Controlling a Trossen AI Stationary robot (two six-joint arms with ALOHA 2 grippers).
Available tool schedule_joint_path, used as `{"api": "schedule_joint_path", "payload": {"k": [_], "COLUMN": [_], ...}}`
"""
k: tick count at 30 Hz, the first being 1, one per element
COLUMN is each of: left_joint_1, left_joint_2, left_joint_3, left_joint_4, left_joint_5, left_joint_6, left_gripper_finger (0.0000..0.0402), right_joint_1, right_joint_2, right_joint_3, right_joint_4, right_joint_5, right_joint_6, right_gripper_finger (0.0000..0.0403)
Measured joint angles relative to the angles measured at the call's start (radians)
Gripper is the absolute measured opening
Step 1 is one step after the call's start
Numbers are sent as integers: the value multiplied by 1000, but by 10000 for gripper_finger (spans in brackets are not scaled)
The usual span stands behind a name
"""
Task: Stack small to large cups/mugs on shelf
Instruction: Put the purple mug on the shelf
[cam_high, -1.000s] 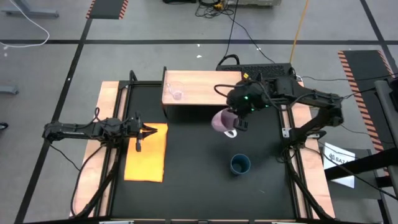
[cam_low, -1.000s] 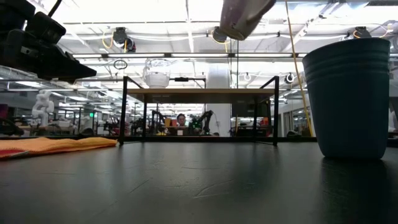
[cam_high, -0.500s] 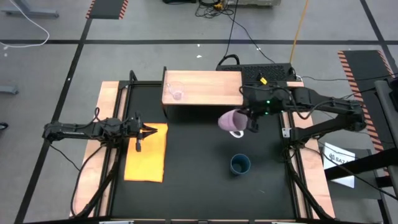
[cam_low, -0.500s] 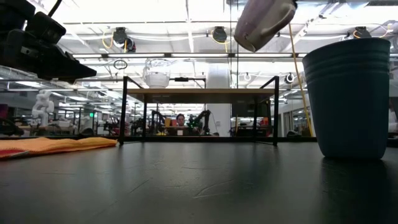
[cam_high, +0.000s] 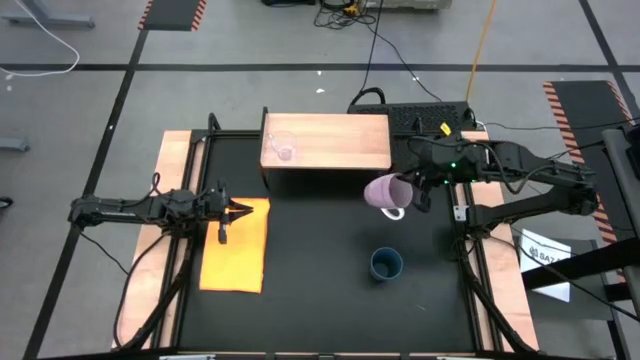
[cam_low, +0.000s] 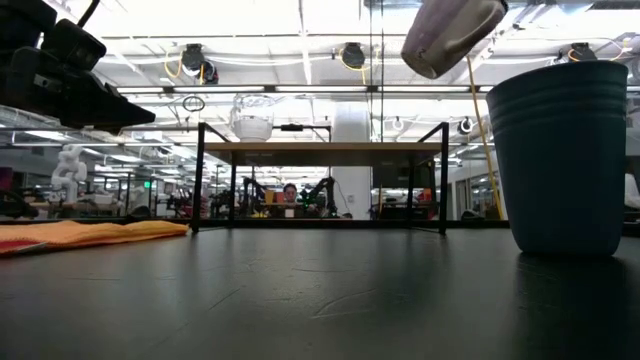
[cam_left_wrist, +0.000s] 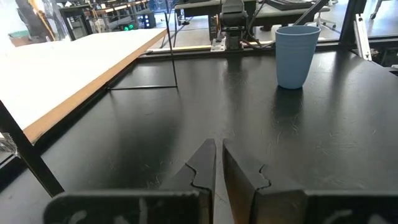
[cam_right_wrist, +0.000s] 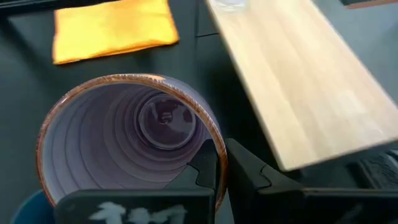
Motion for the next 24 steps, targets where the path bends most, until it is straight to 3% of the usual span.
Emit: {"api": "schedule_joint_path", "payload": {"k": [7, 20, 24], "left_joint_1": [0, 0, 0], "left_joint_2": [0, 0, 0], "left_joint_3": [0, 0, 0], "left_joint_4": [0, 0, 0], "left_joint_5": [0, 0, 0], "left_joint_6": [0, 0, 1], "left_gripper_finger": [33, 33, 33], "right_joint_1": [-11, -137, -160], "right_joint_2": [-83, -201, -204], "right_joint_3": [-79, -308, -373], "right_joint_4": [40, 126, 199], "right_joint_5": [14, 10, -71], "right_joint_6": [1, -13, -35], "right_gripper_finger": [5, 5, 5]}}
